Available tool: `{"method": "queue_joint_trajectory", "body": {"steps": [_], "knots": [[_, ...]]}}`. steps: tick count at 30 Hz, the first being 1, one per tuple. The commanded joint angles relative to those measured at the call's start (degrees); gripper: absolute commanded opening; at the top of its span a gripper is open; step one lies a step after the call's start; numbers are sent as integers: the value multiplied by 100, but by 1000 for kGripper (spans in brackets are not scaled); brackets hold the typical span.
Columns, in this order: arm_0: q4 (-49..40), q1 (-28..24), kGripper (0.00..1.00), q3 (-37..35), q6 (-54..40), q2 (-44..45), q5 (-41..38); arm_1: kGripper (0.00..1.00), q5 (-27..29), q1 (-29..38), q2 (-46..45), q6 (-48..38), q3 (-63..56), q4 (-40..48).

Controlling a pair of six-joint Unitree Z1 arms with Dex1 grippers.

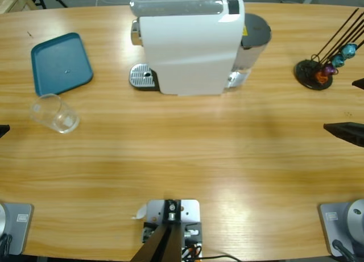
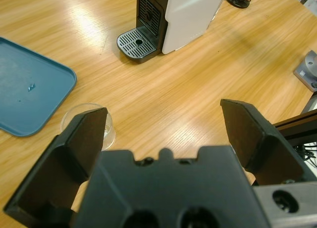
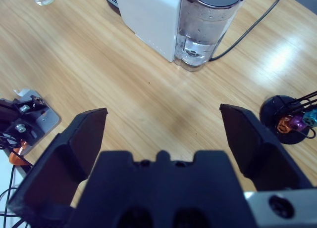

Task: Pour coffee

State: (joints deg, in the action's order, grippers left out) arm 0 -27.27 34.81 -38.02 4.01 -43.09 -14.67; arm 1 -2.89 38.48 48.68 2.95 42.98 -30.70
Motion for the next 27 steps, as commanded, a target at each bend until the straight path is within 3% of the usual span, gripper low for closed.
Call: {"method": "queue_joint_trajectory", "body": {"steps": [1,10,16,21,27], "knots": [[64,35,1000,225,48,-71,-124,1000,-10,-42,-87,-41,-176,38],[29,36,1000,119,56,-219,-48,1000,-3,-42,-78,-41,-173,38],[58,24,1000,-512,334,-938,-71,1000,-1,-42,-57,-41,-168,38],[148,-166,992,-1459,1255,-2001,-365,1000,-1,-42,-43,-49,-159,36],[1421,-517,977,-1551,2537,-2894,-785,1000,29,-42,-75,-67,-168,38]]}}
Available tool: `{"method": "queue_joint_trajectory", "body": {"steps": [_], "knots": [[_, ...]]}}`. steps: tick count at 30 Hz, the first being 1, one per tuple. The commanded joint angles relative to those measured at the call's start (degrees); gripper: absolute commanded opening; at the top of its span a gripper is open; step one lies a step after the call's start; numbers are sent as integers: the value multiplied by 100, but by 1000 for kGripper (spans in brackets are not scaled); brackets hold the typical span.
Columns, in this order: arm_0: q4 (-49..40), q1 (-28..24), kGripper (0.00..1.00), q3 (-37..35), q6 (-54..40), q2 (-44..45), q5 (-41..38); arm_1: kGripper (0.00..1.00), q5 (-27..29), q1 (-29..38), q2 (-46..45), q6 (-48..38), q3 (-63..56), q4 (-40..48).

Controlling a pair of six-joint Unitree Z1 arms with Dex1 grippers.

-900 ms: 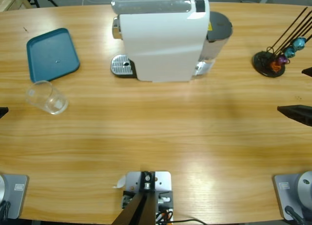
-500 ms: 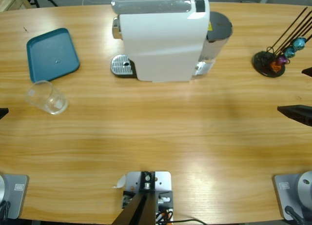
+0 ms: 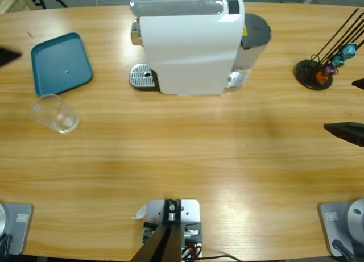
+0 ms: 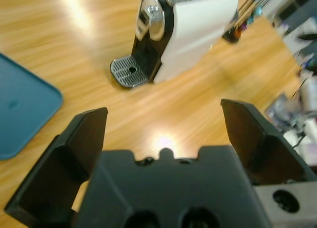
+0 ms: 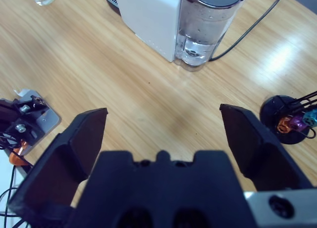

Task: Pour coffee

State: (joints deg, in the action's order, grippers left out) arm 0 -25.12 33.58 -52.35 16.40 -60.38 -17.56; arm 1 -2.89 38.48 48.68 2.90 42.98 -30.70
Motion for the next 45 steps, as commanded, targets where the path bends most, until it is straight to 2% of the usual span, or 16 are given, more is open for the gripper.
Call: {"method": "queue_joint_trajectory", "body": {"steps": [1,3,7,10,15,21,25,29,31,39,43,45], "knots": [[1365,-527,981,-117,1531,-1322,-583,1000,36,-42,-75,-69,-167,38],[1736,-754,982,-117,1876,-1736,-870,1000,50,-42,-77,-74,-174,45],[2232,-774,977,-230,2067,-2432,-1183,1000,62,-42,-87,-81,-176,50],[2283,-774,977,-557,2342,-2891,-1511,1000,103,-42,-91,-100,-185,56],[2283,-774,942,-885,2370,-3392,-1758,1000,157,-42,-78,-134,-185,63],[2552,-774,928,-926,2368,-3946,-2561,1000,215,-42,-59,-141,-217,129],[2724,-765,908,-1014,2368,-4041,-2638,1000,212,-42,-50,-141,-211,133],[2773,-724,810,-1110,2370,-4111,-2658,1000,217,-42,-43,-141,-211,135],[2775,-689,653,-1137,2412,-4169,-2714,1000,219,-42,-38,-141,-211,133],[2877,-592,564,-1159,2535,-4340,-2802,1000,219,-42,-43,-141,-211,135],[2932,-538,259,-1203,2552,-4285,-2716,1000,219,-42,3,-141,-211,135],[2948,-501,196,-1207,2554,-4261,-2716,1000,219,-42,-8,-141,-211,135]]}}
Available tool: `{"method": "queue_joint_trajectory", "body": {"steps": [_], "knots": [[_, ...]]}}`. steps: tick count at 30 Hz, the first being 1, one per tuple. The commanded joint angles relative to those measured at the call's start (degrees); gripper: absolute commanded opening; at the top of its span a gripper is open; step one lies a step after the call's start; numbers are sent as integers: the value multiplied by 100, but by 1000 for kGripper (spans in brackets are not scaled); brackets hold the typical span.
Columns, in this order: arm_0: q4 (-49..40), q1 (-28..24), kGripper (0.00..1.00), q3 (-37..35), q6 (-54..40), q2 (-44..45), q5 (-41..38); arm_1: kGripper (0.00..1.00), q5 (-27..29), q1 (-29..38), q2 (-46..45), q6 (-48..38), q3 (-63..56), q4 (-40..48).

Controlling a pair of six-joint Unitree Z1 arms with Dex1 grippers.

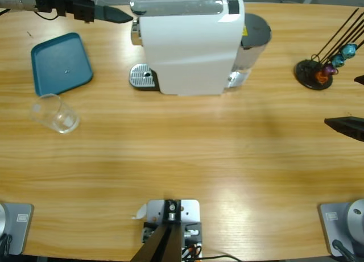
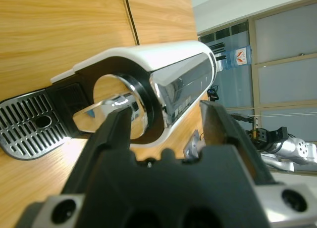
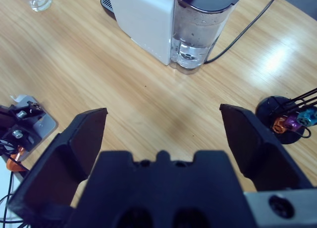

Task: Pour coffee

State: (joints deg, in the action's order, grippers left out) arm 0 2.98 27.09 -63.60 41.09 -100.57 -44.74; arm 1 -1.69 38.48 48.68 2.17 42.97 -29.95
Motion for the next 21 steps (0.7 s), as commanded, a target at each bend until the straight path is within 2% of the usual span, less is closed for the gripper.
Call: {"method": "queue_joint_trajectory", "body": {"steps": [1,2,14,17,21], "knots": [[170,170,29,-79,83,-237,-2,1000,99,-42,-8,-67,-210,59],[194,181,0,-67,83,-237,-9,1000,99,-42,-6,-67,-210,59],[368,261,0,-58,204,101,58,1000,99,-42,50,-67,-198,59],[423,291,0,-297,359,229,53,1000,168,-42,64,-78,-191,48],[414,527,0,-902,628,263,211,1000,417,-42,649,-182,-8,-61]]}}
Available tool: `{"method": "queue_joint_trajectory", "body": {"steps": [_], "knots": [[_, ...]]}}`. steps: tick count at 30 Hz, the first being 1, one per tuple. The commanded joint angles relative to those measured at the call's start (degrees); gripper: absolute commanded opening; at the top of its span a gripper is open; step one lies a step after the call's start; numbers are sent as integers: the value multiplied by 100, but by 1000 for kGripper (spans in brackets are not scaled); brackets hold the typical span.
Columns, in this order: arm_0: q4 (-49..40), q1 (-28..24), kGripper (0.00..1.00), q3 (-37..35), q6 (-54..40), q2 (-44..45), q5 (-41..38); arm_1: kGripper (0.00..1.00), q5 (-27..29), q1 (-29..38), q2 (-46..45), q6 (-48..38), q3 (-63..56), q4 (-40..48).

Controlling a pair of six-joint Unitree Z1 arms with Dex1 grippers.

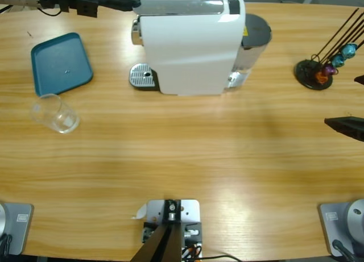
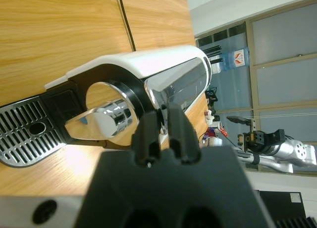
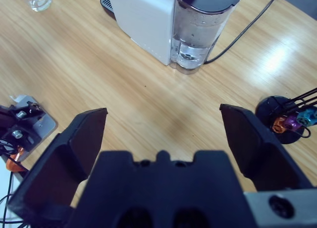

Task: Pour coffee

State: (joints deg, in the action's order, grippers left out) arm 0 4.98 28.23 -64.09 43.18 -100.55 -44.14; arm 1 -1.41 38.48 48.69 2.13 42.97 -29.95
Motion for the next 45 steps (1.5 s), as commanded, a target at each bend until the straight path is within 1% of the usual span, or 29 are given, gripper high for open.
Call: {"method": "queue_joint_trajectory", "body": {"steps": [1,4,6,7,9,10,11,12,13,15,16,17,18,20,21,23,24,25,28,29,31,32,34,37,40,42,43,44,45], "knots": [[204,475,0,-971,471,279,233,1000,491,-42,794,-176,50,-138],[138,637,0,-1173,617,285,391,1000,1329,-44,1072,-478,159,-328],[197,774,0,-1210,483,237,472,1000,1802,-42,1074,-597,175,-389],[216,885,0,-1220,221,232,658,1000,1874,-44,1063,-629,196,-447],[214,1096,16,-1234,-417,244,1078,1000,1798,-49,1056,-647,194,-456],[198,1171,326,-1238,-691,246,1219,1000,1679,-55,1035,-666,182,-417],[181,1250,705,-1236,-1180,248,1328,1000,1586,-69,1021,-670,145,-330],[138,1331,918,-1211,-1695,262,1489,1000,1515,-81,1039,-670,140,-294],[73,1400,965,-1178,-2184,283,1662,1000,1477,-92,1084,-670,159,-303],[-224,1546,968,-1143,-3338,404,2024,1000,1517,-95,984,-699,186,-337],[-540,1699,968,-1148,-4101,506,2440,1000,1545,-111,900,-745,182,-337],[-793,1829,968,-1139,-4650,587,2810,1000,1538,-179,875,-852,161,-333],[-1030,1960,968,-1118,-5149,647,3247,1000,1447,-301,944,-931,166,-326],[-1136,2164,968,-886,-5847,775,4119,1000,1178,-535,1192,-944,238,-342],[-1139,2194,968,-753,-5884,884,4414,1000,1157,-577,1292,-951,263,-351],[-1139,2196,968,-327,-5901,1306,4464,1000,1547,-578,1257,-963,175,-240],[-1139,2194,968,-44,-5966,1596,4363,1000,1763,-578,1186,-1011,122,-192],[-1166,2182,968,223,-6028,1881,4239,1000,1807,-596,1104,-1047,99,-150],[-1862,1839,968,791,-6044,2637,3504,1000,1528,-883,1106,-1021,31,3],[-2039,1735,968,977,-6040,2826,3370,1000,1565,-949,1130,-1040,-6,29],[-2101,1672,968,1452,-6031,3217,3337,979,1876,-1109,1028,-1200,-184,193],[-2097,1663,968,1648,-6031,3373,3347,931,1943,-1211,947,-1225,-312,363],[-2099,1660,968,1933,-5993,3672,3355,917,1969,-1480,866,-1232,-532,699],[-2099,1660,968,2098,-5914,3936,3420,885,1951,-2048,1042,-1232,-704,1117],[-2099,1660,968,2164,-5808,3946,3421,847,1925,-2277,1638,-1241,-783,1541],[-2097,1660,968,2146,-5794,3937,3432,837,1744,-2473,2064,-1272,-932,2014],[-2090,1660,968,2127,-5794,3936,3449,795,1607,-2533,2195,-1276,-1071,2304],[-2090,1660,968,2106,-5794,3929,3476,724,1533,-2560,2273,-1295,-1256,2662],[-2090,1660,968,2098,-5787,3929,3497,709,1463,-2586,2282,-1325,-1477,3063]]}}
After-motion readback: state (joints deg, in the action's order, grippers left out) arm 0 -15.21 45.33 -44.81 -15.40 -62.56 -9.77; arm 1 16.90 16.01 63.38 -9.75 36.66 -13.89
